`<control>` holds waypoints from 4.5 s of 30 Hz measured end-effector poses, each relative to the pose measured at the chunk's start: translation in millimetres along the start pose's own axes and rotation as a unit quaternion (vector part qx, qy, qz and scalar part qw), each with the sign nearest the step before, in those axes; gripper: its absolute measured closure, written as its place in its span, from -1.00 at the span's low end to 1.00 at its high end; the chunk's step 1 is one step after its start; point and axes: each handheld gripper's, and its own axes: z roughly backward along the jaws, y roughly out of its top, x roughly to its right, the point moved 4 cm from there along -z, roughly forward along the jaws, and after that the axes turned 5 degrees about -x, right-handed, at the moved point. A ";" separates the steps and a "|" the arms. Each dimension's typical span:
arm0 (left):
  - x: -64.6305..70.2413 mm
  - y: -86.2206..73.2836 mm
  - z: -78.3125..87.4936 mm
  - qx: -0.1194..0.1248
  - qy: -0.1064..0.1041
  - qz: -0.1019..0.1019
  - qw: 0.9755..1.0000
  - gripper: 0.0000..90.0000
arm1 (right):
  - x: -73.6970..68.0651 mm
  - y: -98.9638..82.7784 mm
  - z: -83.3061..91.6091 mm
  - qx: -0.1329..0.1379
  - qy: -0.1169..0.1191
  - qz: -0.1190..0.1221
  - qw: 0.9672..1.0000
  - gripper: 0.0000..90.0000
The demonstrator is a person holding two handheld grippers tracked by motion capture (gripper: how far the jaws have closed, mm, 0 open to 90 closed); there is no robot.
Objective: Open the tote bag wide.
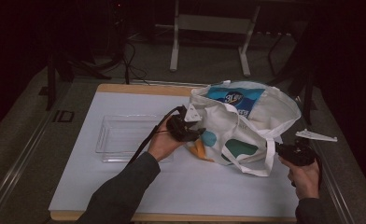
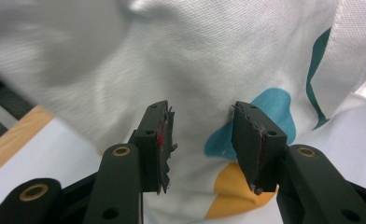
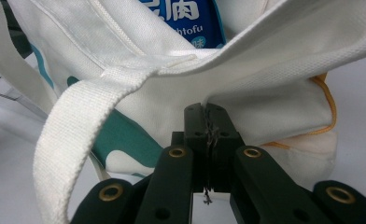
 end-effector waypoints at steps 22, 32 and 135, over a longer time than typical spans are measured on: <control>25.6 -11.0 16.3 0.011 0.018 -0.022 1.000 1.00 | 0.6 -4.4 4.1 0.020 0.008 0.007 1.000 0.97; 31.8 -35.4 15.8 -0.009 0.000 -0.012 1.000 1.00 | -8.5 -5.4 0.6 0.002 0.010 0.038 0.999 0.97; 3.0 -63.5 -28.5 -0.079 -0.015 0.123 0.989 0.88 | 10.6 -68.9 -58.9 -0.124 -0.071 -0.019 0.990 0.93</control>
